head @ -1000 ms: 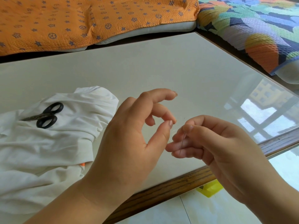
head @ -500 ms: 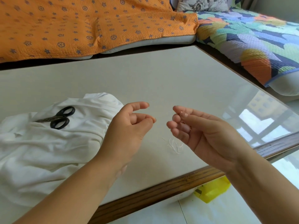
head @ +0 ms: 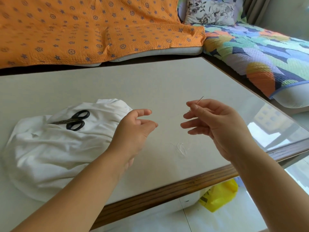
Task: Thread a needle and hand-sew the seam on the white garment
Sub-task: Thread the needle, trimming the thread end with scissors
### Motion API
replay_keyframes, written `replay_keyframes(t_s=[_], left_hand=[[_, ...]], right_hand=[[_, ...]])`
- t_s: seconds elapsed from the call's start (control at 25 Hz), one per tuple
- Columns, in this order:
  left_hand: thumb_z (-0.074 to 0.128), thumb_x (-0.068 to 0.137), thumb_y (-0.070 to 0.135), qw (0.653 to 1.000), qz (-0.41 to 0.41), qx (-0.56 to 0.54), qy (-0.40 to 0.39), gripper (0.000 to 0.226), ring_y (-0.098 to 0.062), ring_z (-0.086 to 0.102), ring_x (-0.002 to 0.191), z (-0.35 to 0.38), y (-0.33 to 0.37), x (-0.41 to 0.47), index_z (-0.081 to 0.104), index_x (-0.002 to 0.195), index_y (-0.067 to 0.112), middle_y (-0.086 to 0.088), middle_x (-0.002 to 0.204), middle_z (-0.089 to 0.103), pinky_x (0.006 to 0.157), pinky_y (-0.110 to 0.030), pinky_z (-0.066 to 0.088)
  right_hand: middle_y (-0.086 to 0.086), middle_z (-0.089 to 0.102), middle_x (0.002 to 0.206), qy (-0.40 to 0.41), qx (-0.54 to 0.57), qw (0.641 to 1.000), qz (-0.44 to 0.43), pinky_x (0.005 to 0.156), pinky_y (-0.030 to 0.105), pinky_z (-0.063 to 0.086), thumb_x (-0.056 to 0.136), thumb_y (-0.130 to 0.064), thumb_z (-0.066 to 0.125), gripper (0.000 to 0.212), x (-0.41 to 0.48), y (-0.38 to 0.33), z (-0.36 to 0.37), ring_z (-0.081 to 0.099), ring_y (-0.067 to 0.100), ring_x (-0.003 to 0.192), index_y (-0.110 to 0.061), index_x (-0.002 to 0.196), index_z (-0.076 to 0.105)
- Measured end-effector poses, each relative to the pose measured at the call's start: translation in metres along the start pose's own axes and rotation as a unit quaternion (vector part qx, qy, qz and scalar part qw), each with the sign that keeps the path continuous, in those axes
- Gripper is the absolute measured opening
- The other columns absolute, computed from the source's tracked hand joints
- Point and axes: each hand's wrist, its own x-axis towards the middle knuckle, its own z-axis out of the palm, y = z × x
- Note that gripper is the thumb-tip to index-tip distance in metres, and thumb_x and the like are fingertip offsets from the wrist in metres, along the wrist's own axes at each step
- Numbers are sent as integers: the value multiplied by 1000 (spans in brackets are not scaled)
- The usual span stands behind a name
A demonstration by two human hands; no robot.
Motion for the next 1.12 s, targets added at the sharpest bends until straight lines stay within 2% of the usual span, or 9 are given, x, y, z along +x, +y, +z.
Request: replay_keyframes(t_s=[0.24,0.4,0.6,0.72,0.8,0.92,1.0,1.08,1.12], left_hand=[[64,87,13,996,-11,40,79,30,-13,57,74,-25,-10,27,60,114,27,0,104,67,69,-28,46],[57,88,10,980,1,154,126,32,-12,55,69,-42,-10,37,57,116,26,3,94,66,56,-25,38],[53,90,12,949,3,282,139,29,-23,55,89,-61,-15,44,59,116,24,2,96,63,66,-30,37],[52,88,11,895,9,429,123,41,-33,42,121,-61,-17,47,57,125,27,-8,131,52,96,-37,36],[50,83,3,873,57,446,189,52,-35,29,129,-52,-11,42,54,130,26,-10,143,35,103,-41,29],[48,73,-2,821,307,351,330,52,-37,40,118,-34,8,24,60,120,13,-18,129,46,93,-37,32],[51,75,5,850,397,245,246,47,-25,48,117,-16,16,19,61,121,12,-10,122,55,101,-29,35],[56,82,22,949,295,108,-21,48,-5,51,123,3,21,13,58,130,20,8,125,61,110,-29,37],[58,85,30,964,222,67,-133,48,1,52,123,11,21,11,56,133,24,13,124,64,111,-30,38]], right_hand=[[10,69,73,43,-34,998,-14,59,28,59,90,-13,62,11,5,-7,-16,72,27,69,-8,94,71],[7,69,70,76,-61,995,-32,61,30,60,92,-12,62,10,10,-9,-25,72,26,68,-11,92,73],[10,68,73,90,-63,993,-42,64,32,60,91,-14,63,11,11,-15,-33,71,26,67,-11,95,73],[8,67,68,59,-80,994,-43,61,30,58,91,-14,64,11,11,-13,-30,70,24,63,-11,93,74],[8,65,66,42,-94,994,-39,57,28,57,89,-14,66,9,11,-11,-26,68,22,59,-12,91,75],[7,64,63,28,-102,994,-36,54,26,54,86,-17,69,8,11,-12,-21,66,20,56,-13,89,76],[7,64,63,14,-101,994,-35,52,25,53,82,-19,70,11,10,-13,-18,65,20,55,-13,89,76],[8,63,62,-10,-95,995,-32,51,25,52,78,-21,70,15,8,-14,-14,64,20,53,-12,89,76],[8,62,62,-24,-92,995,-31,50,24,51,79,-21,70,15,7,-14,-12,63,20,53,-12,90,76]])
